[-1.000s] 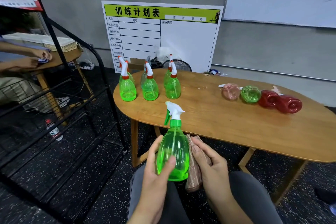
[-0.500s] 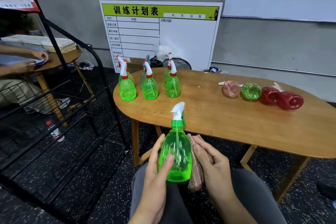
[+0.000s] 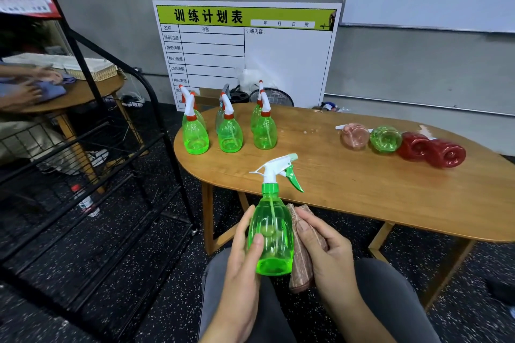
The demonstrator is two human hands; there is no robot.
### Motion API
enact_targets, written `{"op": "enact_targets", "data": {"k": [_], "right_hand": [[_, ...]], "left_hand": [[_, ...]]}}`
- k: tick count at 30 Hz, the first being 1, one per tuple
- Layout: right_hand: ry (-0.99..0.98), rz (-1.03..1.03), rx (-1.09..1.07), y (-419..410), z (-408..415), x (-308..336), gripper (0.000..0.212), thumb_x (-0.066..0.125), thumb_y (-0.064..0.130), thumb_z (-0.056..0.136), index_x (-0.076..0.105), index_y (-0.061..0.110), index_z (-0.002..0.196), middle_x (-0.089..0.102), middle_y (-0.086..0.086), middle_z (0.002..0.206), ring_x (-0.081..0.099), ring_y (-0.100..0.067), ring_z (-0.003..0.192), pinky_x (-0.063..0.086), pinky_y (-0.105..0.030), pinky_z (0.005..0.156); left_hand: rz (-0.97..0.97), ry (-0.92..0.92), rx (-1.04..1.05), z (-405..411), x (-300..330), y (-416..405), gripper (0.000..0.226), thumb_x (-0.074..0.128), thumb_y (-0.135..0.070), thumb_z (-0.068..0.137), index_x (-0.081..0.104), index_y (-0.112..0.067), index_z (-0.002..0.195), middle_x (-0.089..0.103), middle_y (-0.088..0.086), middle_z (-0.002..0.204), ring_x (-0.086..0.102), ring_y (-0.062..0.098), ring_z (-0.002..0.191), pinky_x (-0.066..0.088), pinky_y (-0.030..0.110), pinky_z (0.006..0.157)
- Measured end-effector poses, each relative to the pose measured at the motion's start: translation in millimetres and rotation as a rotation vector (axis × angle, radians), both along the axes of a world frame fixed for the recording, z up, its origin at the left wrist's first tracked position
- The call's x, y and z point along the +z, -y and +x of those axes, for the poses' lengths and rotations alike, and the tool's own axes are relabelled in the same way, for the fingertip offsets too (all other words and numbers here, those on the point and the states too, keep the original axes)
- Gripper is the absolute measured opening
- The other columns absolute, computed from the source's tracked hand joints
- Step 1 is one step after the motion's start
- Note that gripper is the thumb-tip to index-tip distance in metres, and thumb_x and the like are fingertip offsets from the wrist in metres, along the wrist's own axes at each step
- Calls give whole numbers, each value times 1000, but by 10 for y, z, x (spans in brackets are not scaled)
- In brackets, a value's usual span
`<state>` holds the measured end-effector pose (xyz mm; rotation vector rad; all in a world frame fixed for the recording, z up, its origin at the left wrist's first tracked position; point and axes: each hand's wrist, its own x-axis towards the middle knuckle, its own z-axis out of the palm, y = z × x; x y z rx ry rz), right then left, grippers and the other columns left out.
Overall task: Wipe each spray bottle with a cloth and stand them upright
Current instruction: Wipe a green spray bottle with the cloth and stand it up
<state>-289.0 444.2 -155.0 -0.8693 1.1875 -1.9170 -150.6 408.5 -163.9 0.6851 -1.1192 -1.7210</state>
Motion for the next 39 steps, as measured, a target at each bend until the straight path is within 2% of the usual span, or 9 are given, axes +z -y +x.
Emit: {"op": "enact_targets", "data": {"k": [4, 7, 11, 18, 21, 24, 29, 33, 39], "right_hand": [[-30, -5, 17, -11, 11, 9, 30, 67, 11, 86, 76, 7, 115, 79, -3, 114, 74, -14, 110, 57, -20, 88], [-72, -17, 33, -29, 19, 0, 29, 67, 9, 87, 76, 8, 115, 78, -5, 115, 74, -18, 110, 58, -23, 88], [-446, -15, -61, 4, -70, 30, 29, 72, 15, 92, 78, 20, 120, 74, -2, 111, 72, -20, 106, 58, -32, 93], [-1185, -40, -6, 328, -300, 512, 32, 64, 51, 98, 74, 39, 126, 58, 21, 99, 64, -4, 84, 55, -28, 69], [-1383, 19, -153, 477, -414, 677, 36, 57, 59, 98, 72, 44, 127, 58, 17, 96, 62, -6, 73, 56, -34, 61], [-1374, 39, -298, 538, -413, 758, 36, 60, 54, 97, 73, 38, 126, 60, 13, 95, 61, -10, 68, 56, -35, 58], [-1278, 4, -33, 525, -354, 706, 40, 56, 61, 95, 73, 41, 126, 55, 19, 88, 57, -5, 72, 52, -35, 60], [-1269, 63, -203, 573, -413, 777, 43, 57, 61, 94, 71, 38, 128, 59, 16, 92, 60, -6, 71, 57, -39, 61], [-1151, 22, 92, 524, -303, 777, 32, 72, 45, 91, 77, 36, 121, 64, 15, 91, 63, -5, 84, 46, -14, 72]], "left_hand": [[-45, 62, 2, 13, 0, -10, 84, 84, -54, 83, 44, -34, 155, 65, -1, 146, 61, 20, 136, 52, 36, 109], [-94, 141, 25, 4, -14, -8, 111, 99, -47, 65, 40, -25, 156, 67, -2, 143, 64, 17, 133, 53, 23, 101], [-115, 123, 70, -2, -33, 9, 92, 88, -4, 74, 44, -19, 153, 72, -4, 136, 69, 15, 124, 55, 20, 95], [-137, 152, 103, 11, -61, -6, 87, 81, -2, 75, 46, -23, 153, 72, -6, 135, 69, 16, 123, 55, 26, 99], [-154, 172, 77, 20, -16, -27, 85, 83, 6, 80, 48, -26, 150, 75, -13, 126, 72, 12, 116, 56, 22, 93], [-151, 175, 60, 22, -3, -48, 84, 79, 13, 83, 47, -25, 151, 75, -15, 125, 72, 9, 115, 56, 19, 91], [-126, 157, 93, 42, 3, -49, 85, 83, -2, 78, 48, -27, 151, 74, -11, 129, 71, 15, 119, 57, 24, 94], [-132, 158, 73, 47, 15, -46, 87, 85, 3, 82, 47, -31, 152, 73, -11, 130, 71, 16, 119, 57, 24, 92], [-132, 166, 89, 47, 8, -30, 84, 81, 10, 83, 48, -28, 151, 73, -12, 131, 70, 14, 121, 56, 25, 98]]}}
